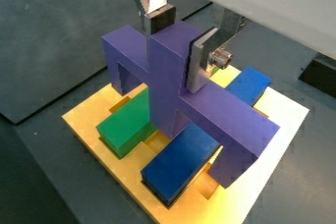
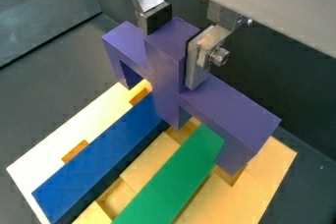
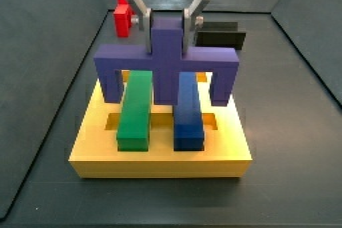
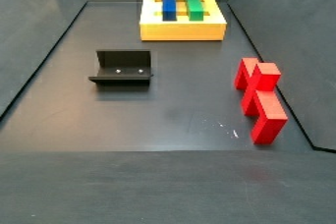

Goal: Pick up the purple object. Move up. Place the purple object on the fixture. Regrasp the purple object. Move to above the board. Insert the purple object.
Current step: Insert the purple object.

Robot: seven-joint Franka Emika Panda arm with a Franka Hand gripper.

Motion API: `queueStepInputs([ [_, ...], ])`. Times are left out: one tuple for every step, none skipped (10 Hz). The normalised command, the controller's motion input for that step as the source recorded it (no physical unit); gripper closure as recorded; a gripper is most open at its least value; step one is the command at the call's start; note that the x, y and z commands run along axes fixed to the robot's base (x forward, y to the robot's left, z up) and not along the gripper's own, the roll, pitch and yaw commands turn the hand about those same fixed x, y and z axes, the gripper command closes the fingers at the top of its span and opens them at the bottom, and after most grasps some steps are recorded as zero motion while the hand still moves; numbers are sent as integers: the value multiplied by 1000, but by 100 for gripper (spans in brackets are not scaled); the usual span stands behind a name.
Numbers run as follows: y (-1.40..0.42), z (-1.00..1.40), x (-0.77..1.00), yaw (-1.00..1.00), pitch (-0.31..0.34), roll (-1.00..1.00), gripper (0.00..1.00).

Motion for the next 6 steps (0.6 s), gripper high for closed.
queueStepInputs([
  [-23,-206,-60,0,-91,204,100],
  [-120,-154,0,0,-67,184,100],
  [-197,-154,0,0,-63,161,100],
  [-300,-129,0,9,-34,87,100],
  [-263,-206,80,0,-9,94,100],
  [-194,-234,160,0,0,116,100],
])
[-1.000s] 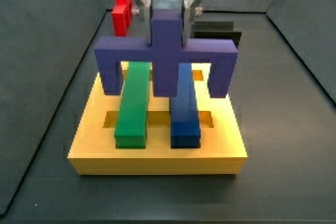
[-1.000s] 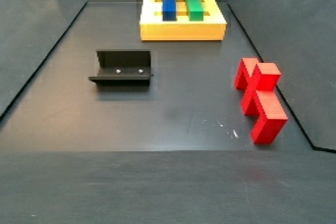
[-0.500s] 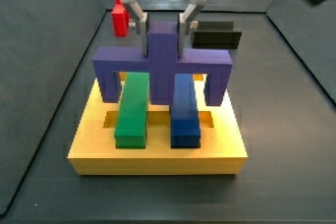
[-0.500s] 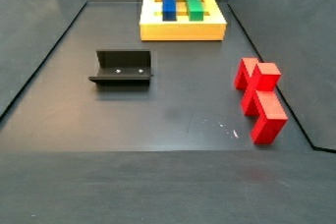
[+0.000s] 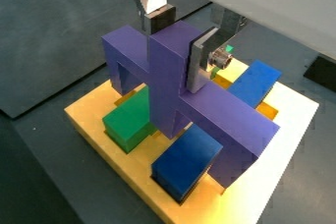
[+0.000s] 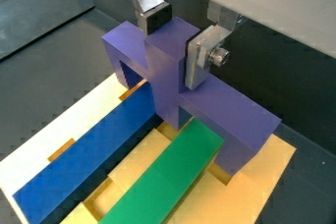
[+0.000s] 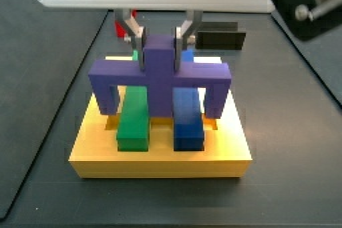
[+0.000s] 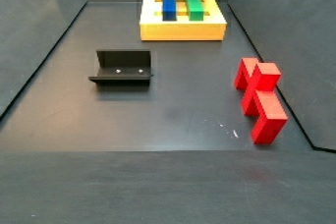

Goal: Pick up the purple object. Move up. Place the purple object on the fixture. Regrasp the purple object. Move to above the board. Insert the purple object.
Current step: Insert the purple object.

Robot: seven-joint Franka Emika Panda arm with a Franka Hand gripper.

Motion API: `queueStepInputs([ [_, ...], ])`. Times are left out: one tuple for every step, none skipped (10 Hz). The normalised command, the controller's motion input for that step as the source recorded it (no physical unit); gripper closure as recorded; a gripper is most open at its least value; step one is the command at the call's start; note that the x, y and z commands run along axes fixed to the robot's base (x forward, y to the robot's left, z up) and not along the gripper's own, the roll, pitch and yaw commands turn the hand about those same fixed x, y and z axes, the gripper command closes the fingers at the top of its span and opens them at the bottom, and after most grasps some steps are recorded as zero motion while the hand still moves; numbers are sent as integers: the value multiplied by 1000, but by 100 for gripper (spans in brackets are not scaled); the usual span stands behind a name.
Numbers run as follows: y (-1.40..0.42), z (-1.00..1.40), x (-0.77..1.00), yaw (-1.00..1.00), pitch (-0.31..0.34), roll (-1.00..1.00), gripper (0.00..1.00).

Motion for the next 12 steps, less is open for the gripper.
queueStepInputs([
  [0,-323,140,0,0,146,100],
  [0,-351,71,0,-3,180,100],
  [77,-309,63,0,0,206,100],
  [0,-200,49,0,0,159,100],
  [-14,-171,17,0,0,103,100],
  [-14,-191,0,0,-14,51,100],
  [0,-217,-80,0,-51,0,100],
  [0,-226,-240,0,-99,0,100],
  [0,-280,-69,97,-79,-13,100],
  [-26,-471,183,223,-26,-24,100],
  [-77,-400,437,243,0,24,100],
  [-43,-349,363,226,0,27,100],
])
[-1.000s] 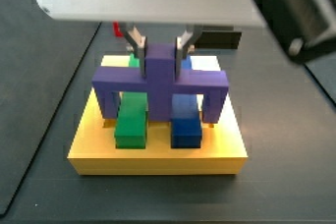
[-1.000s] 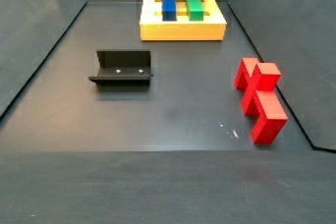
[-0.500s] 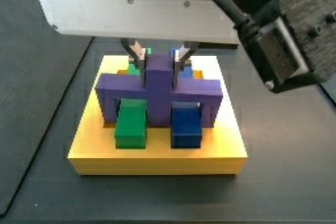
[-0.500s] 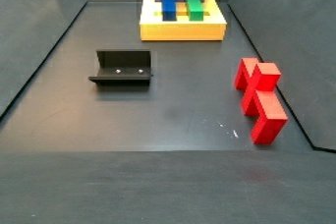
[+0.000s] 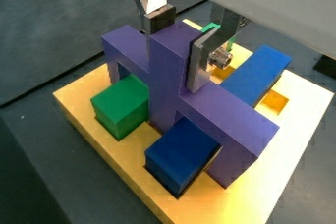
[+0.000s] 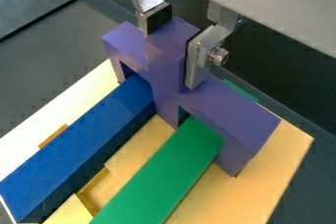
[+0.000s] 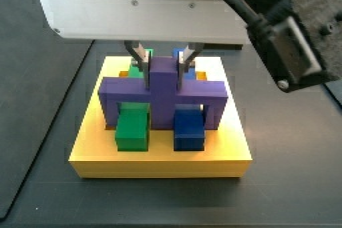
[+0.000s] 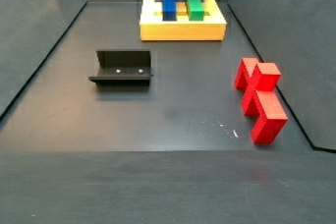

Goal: Pick up the purple object. Move up. Place the purple object on the fixture. Regrasp the purple object. Move to above the board. Insert the purple object.
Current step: Insert the purple object.

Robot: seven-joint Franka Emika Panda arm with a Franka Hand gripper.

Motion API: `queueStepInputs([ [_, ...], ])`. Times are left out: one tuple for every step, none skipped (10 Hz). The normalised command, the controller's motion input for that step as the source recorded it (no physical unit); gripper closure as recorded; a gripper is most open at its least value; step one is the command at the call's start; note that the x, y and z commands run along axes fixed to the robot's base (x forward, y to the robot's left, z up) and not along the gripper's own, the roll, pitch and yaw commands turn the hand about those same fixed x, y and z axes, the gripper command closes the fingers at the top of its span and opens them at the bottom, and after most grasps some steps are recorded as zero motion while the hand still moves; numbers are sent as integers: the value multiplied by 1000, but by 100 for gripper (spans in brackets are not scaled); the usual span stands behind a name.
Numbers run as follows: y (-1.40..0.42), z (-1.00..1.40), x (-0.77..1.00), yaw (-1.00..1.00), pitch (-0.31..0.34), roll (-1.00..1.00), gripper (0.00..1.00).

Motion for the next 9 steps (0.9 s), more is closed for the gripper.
queueStepInputs([
  [-43,-314,371,180,0,27,100],
  [0,-306,57,0,0,39,100],
  [0,-431,-23,0,-80,30,100],
  [69,-720,-126,-3,-190,-7,100],
  [57,-789,-57,0,-211,-69,100],
  [37,-751,-43,0,-214,-93,100],
  [0,-757,-83,0,-240,-57,100],
  [0,0,-29,0,-7,0,100],
  [0,0,0,0,0,0,100],
])
